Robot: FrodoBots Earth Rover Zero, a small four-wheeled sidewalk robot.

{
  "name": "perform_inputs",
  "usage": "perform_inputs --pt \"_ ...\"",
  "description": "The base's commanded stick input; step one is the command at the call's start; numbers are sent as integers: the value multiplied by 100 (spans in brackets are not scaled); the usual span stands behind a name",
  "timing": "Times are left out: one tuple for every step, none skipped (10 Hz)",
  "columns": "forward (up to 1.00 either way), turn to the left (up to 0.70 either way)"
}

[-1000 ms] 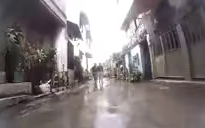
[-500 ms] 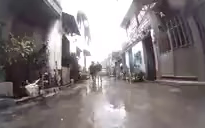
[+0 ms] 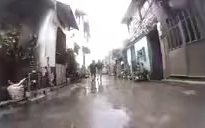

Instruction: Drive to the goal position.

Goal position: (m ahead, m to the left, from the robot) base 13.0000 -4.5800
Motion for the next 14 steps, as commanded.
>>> perform_inputs --pt "99 0" --pt "99 0" --pt "99 0" --pt "99 0" --pt "99 0" --pt "99 0" --pt "99 0" --pt "99 0" --pt "99 0" --pt "99 0" --pt "99 0" --pt "99 0" --pt "99 0" --pt "99 0"
